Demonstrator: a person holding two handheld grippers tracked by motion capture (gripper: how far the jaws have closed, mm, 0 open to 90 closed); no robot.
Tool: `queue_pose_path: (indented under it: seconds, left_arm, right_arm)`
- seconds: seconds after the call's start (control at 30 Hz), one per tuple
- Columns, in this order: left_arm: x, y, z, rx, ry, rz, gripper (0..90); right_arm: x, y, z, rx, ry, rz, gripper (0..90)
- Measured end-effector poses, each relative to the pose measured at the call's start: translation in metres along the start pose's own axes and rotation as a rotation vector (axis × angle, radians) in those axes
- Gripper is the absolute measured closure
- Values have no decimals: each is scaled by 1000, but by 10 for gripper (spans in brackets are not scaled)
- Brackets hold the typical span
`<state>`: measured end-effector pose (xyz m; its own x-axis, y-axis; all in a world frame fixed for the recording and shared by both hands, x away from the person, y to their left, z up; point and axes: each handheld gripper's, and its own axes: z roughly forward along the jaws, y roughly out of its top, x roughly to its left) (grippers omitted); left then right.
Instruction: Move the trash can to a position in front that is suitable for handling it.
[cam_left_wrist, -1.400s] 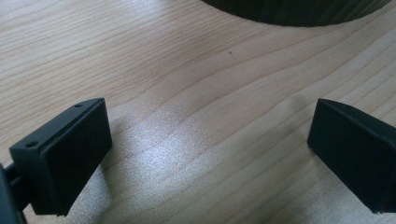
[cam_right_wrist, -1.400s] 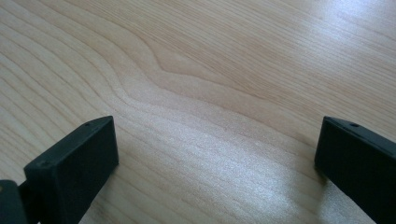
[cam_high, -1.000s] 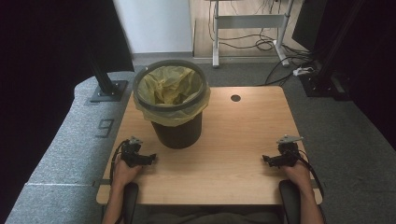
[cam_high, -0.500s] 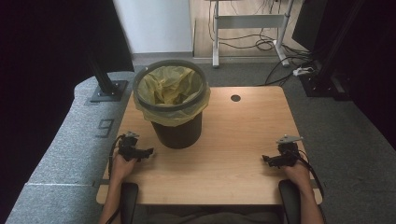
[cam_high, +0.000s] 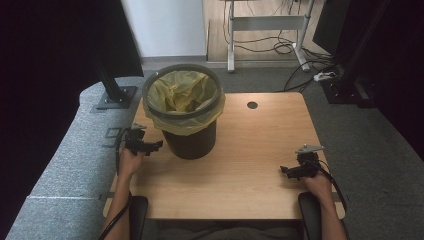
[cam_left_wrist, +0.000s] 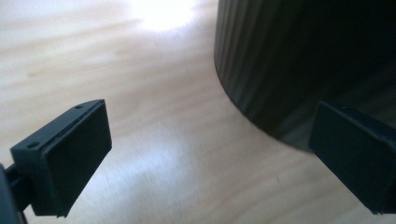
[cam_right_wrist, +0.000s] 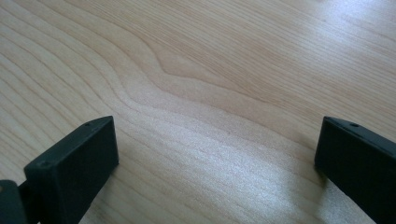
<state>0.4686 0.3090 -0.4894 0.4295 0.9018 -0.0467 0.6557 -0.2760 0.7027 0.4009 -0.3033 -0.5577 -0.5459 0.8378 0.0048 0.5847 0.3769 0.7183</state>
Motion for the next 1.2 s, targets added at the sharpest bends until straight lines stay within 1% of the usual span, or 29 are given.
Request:
queue_pose_path:
  seconds: [0.13, 0.2, 0.27, 0.3, 0.37, 0.47, 0.53, 0.57, 0.67, 0.73, 0.8, 0.93, 1.1, 1.2]
  left_arm:
    - [3, 12, 0, -9, 18, 1, 0]
    - [4, 18, 1, -10, 23, 5, 0]
    - [6, 25, 0, -5, 50, 18, 0]
    - [7, 28, 0, -11, 60, 21, 0]
    - [10, 34, -1, -21, 68, 13, 0]
    - [16, 43, -2, -40, 74, -3, 0]
    - [18, 48, -3, -52, 73, -3, 0]
    - [20, 50, -3, -57, 69, -3, 0]
    - [25, 54, -4, -84, 50, -27, 0]
    - [25, 56, -3, -91, 53, -29, 0]
    - [24, 57, -2, -93, 53, -23, 0]
    - [17, 57, 1, -100, 15, -17, 0]
    - [0, 59, 6, -105, -28, 17, 0]
    - [-11, 63, 9, -104, -38, 42, 0]
  right_arm:
    - [0, 1, 1, 2, 4, -10, 0]
    - [1, 3, 1, 14, 7, -11, 0]
    - [1, 4, 1, 22, 9, -14, 4]
    - [1, 4, 0, 29, 7, -14, 13]
    - [1, 6, 0, 35, 4, -7, 31]
    - [2, 10, -1, 47, 8, 5, 34]
    - [4, 16, -3, 37, 17, -6, 33]
    - [6, 20, -4, 30, 12, -11, 26]
    - [10, 34, -9, -16, 21, -13, 0]
    - [13, 44, -11, -36, 19, -18, 0]
    - [14, 55, -12, -48, 18, -16, 0]
    - [15, 76, -10, -74, 16, -10, 0]
    - [15, 97, -5, -112, 11, 4, 0]
    - [14, 108, -2, -122, 3, 10, 0]
